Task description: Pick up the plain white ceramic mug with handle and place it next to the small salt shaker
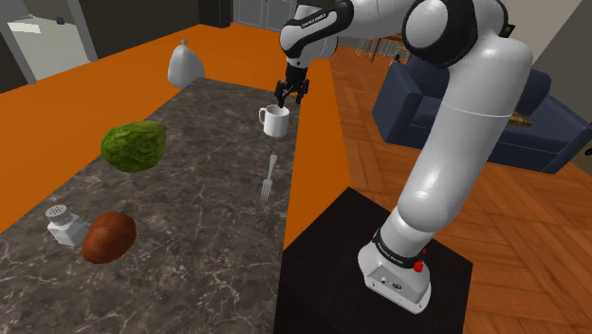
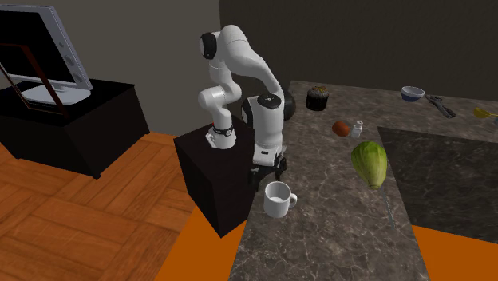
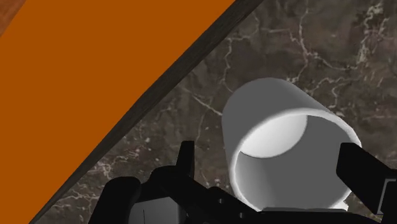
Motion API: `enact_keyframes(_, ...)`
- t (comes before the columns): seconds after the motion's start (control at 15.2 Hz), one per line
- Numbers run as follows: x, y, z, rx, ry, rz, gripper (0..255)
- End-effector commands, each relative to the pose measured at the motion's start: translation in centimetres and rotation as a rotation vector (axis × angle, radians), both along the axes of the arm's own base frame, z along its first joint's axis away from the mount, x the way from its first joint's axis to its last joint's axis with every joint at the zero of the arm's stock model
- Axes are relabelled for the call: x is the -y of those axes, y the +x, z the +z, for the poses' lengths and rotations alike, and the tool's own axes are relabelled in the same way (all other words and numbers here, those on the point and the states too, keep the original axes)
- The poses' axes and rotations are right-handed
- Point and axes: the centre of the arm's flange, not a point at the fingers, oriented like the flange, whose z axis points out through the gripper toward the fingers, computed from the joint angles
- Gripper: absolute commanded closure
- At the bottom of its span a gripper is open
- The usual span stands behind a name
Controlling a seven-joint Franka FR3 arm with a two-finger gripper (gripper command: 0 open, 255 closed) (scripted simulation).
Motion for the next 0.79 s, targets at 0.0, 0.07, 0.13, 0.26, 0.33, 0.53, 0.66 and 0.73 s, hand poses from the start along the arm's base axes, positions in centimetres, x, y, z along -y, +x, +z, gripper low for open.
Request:
enact_keyframes(0.0,1.4,1.8,-1.4,-0.005,-0.005,0.0,0)
enact_keyframes(0.07,1.7,2.2,-1.8,-0.006,-0.006,0.0,0)
enact_keyframes(0.13,1.7,2.2,-2.3,-0.006,-0.006,0.0,0)
enact_keyframes(0.26,1.7,2.2,-3.3,-0.006,-0.006,0.0,0)
enact_keyframes(0.33,1.7,2.3,-3.9,-0.006,-0.006,0.0,0)
enact_keyframes(0.53,1.7,2.4,-5.4,-0.006,-0.006,0.0,0)
enact_keyframes(0.66,1.7,2.4,-5.7,-0.006,-0.006,0.0,0)
enact_keyframes(0.73,1.7,2.4,-5.7,-0.006,-0.006,0.0,0)
